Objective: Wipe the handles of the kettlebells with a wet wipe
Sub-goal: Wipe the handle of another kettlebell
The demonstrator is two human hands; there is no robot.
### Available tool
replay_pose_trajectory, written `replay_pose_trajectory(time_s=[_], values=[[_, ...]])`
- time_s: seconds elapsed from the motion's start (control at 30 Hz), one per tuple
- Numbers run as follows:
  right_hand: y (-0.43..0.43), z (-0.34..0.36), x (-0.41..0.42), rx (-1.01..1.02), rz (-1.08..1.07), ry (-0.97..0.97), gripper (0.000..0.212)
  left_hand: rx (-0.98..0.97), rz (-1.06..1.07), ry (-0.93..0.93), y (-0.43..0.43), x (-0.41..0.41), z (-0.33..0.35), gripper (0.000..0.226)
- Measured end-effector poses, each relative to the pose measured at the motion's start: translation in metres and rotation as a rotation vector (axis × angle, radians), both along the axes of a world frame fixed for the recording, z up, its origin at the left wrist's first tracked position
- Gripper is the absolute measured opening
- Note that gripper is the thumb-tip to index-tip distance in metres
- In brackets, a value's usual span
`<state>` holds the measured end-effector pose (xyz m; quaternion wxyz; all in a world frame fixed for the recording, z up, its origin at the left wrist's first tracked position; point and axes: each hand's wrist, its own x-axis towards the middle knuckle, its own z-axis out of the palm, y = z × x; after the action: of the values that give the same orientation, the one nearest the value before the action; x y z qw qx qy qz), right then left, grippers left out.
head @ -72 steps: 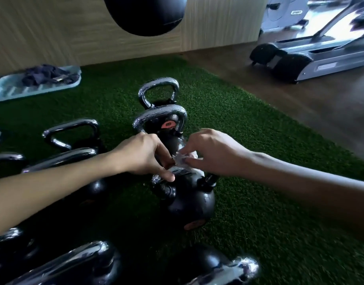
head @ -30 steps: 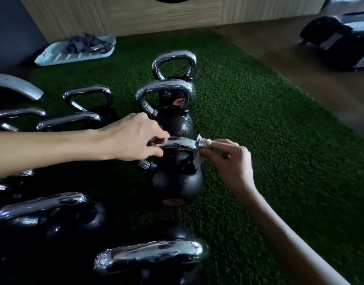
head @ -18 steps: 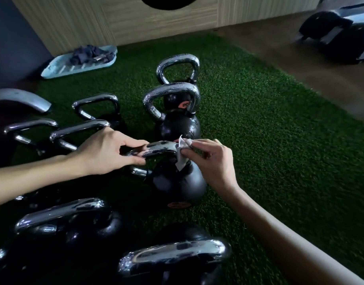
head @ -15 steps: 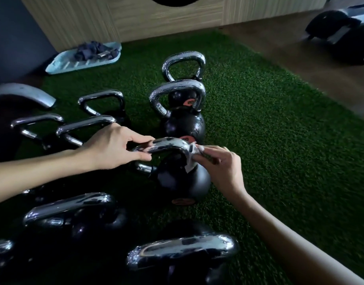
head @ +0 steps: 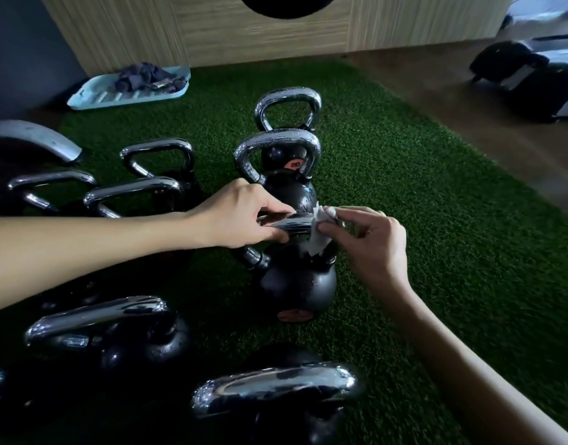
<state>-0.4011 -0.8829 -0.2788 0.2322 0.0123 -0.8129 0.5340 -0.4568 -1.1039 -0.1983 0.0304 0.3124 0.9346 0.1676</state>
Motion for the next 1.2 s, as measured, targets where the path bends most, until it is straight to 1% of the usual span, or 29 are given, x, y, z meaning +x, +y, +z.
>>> replay_pose_trajectory(time_s=[0.07, 0.1, 0.13, 0.17, 0.2, 0.27, 0.33, 0.37, 0.47, 0.57, 0.63, 0.67, 0.7, 0.77, 0.8, 0.87, 0.9, 0.93, 1.0, 1.03, 1.1, 1.2], values=[[0.005, 0.015, 0.000, 0.013, -0.006, 0.004, 0.021, -0.037, 0.006, -0.036, 0.014, -0.004, 0.000, 0.056], [0.009, 0.022, -0.001, -0.049, 0.009, 0.001, 0.020, -0.054, 0.023, -0.098, 0.019, -0.008, 0.003, 0.055], [0.013, 0.029, -0.002, -0.145, 0.049, 0.004, 0.018, -0.045, 0.036, -0.205, 0.022, -0.012, 0.009, 0.054], [0.016, 0.034, -0.002, -0.226, 0.092, 0.014, 0.018, 0.013, 0.039, -0.346, 0.022, -0.016, 0.016, 0.053], [0.019, 0.038, -0.003, -0.272, 0.133, 0.031, 0.020, 0.113, 0.044, -0.489, 0.021, -0.019, 0.025, 0.053], [0.016, 0.043, -0.006, -0.254, 0.178, 0.061, 0.023, 0.301, 0.095, -0.679, 0.016, -0.018, 0.042, 0.057], [0.006, 0.046, -0.010, -0.144, 0.160, 0.103, 0.024, 0.396, 0.147, -0.762, 0.013, -0.014, 0.047, 0.056], [0.000, 0.048, -0.011, -0.085, 0.141, 0.129, 0.023, 0.426, 0.163, -0.777, 0.013, -0.010, 0.046, 0.051], [-0.016, 0.054, -0.013, 0.008, 0.102, 0.184, 0.019, 0.562, 0.208, -0.774, 0.016, -0.002, 0.035, 0.030], [-0.023, 0.061, -0.016, 0.031, 0.130, 0.187, 0.032, 0.656, 0.241, -0.745, 0.009, -0.005, 0.033, 0.028], [-0.018, 0.060, -0.019, 0.079, 0.146, 0.171, 0.040, 0.617, 0.216, -0.641, -0.002, -0.008, 0.036, 0.029], [-0.013, 0.057, -0.020, 0.178, 0.131, 0.161, 0.044, 0.578, 0.212, -0.571, -0.010, -0.009, 0.037, 0.031], [-0.008, 0.055, -0.021, 0.323, 0.130, 0.135, 0.052, 0.529, 0.215, -0.505, -0.019, -0.011, 0.037, 0.035], [-0.006, 0.053, -0.020, 0.652, 0.203, 0.053, 0.072, 0.418, 0.230, -0.407, -0.034, -0.011, 0.036, 0.043], [-0.010, 0.053, -0.021, 0.792, 0.244, 0.020, 0.074, 0.342, 0.226, -0.357, -0.040, -0.009, 0.037, 0.044], [-0.020, 0.055, -0.023, 1.005, 0.280, 0.017, 0.061, 0.187, 0.211, -0.255, -0.042, -0.002, 0.040, 0.045], [-0.024, 0.058, -0.025, 1.069, 0.277, 0.033, 0.053, 0.132, 0.199, -0.219, -0.041, 0.002, 0.041, 0.045], [-0.026, 0.060, -0.025, 1.085, 0.269, 0.041, 0.047, 0.091, 0.183, -0.189, -0.039, 0.007, 0.042, 0.045], [-0.022, 0.059, -0.026, 0.995, 0.256, 0.029, 0.043, 0.045, 0.152, -0.135, -0.036, 0.015, 0.041, 0.046], [-0.018, 0.056, -0.026, 0.944, 0.256, 0.021, 0.045, 0.027, 0.136, -0.114, -0.034, 0.015, 0.039, 0.047], [-0.010, 0.051, -0.024, 0.910, 0.240, 0.003, 0.050, 0.021, 0.110, -0.104, -0.030, 0.012, 0.034, 0.047], [0.003, 0.048, -0.022, 0.880, 0.200, -0.031, 0.050, 0.071, 0.043, -0.123, -0.018, 0.008, 0.028, 0.047]])
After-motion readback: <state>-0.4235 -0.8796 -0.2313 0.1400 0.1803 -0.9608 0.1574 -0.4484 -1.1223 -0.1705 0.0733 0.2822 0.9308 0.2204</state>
